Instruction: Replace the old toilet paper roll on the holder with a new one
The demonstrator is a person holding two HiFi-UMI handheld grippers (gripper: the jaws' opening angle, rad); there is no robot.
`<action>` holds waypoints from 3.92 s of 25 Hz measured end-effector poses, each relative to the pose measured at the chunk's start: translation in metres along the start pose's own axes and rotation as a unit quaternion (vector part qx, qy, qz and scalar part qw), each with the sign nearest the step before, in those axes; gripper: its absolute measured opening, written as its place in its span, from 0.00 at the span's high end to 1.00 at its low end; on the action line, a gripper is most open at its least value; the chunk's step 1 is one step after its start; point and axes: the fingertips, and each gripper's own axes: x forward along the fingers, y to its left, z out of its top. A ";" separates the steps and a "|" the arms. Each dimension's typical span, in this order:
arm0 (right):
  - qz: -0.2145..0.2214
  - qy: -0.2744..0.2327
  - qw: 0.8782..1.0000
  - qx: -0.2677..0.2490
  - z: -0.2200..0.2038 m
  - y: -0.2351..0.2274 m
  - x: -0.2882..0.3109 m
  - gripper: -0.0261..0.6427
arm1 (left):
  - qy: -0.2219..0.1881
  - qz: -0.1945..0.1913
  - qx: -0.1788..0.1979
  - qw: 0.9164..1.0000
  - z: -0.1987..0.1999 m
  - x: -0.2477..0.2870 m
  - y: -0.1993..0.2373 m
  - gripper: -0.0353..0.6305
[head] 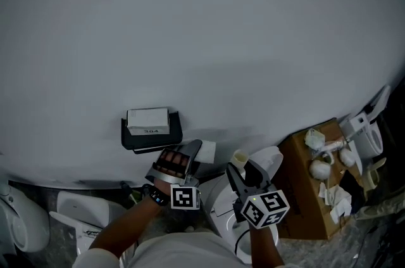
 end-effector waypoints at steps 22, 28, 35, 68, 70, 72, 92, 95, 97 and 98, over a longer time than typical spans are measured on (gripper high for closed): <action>0.021 0.015 1.000 -0.009 -0.007 0.011 0.012 0.69 | 0.062 0.025 0.003 0.998 -0.053 -0.001 0.000 0.48; 0.031 0.018 0.999 -0.012 -0.008 0.018 0.017 0.69 | 0.079 0.036 -0.008 0.996 -0.068 -0.011 0.004 0.48; 0.044 0.024 0.999 -0.015 -0.012 0.029 0.024 0.69 | 0.089 0.037 -0.024 0.995 -0.085 -0.022 0.000 0.48; 0.045 0.037 0.998 -0.020 -0.024 0.053 0.022 0.69 | 0.116 0.052 -0.050 0.991 -0.133 -0.063 0.006 0.48; 0.042 0.035 0.998 -0.020 -0.024 0.053 0.019 0.69 | 0.110 0.043 -0.053 0.992 -0.133 -0.059 -0.002 0.48; 0.038 0.035 0.998 -0.021 -0.024 0.052 0.016 0.69 | 0.108 0.042 -0.053 0.992 -0.133 -0.058 -0.003 0.48; 0.036 0.050 0.998 -0.030 -0.033 0.092 0.009 0.69 | 0.046 0.008 -0.138 0.989 -0.123 -0.093 -0.006 0.41; 0.048 0.056 0.997 -0.033 -0.037 0.110 0.017 0.69 | 0.045 0.013 -0.155 0.987 -0.130 -0.109 -0.004 0.41; 0.056 0.059 0.996 -0.034 -0.040 0.124 0.023 0.69 | 0.046 0.016 -0.164 0.985 -0.137 -0.120 -0.003 0.41; 0.061 0.061 0.996 -0.034 -0.041 0.132 0.025 0.69 | 0.047 0.017 -0.168 0.985 -0.141 -0.126 -0.004 0.41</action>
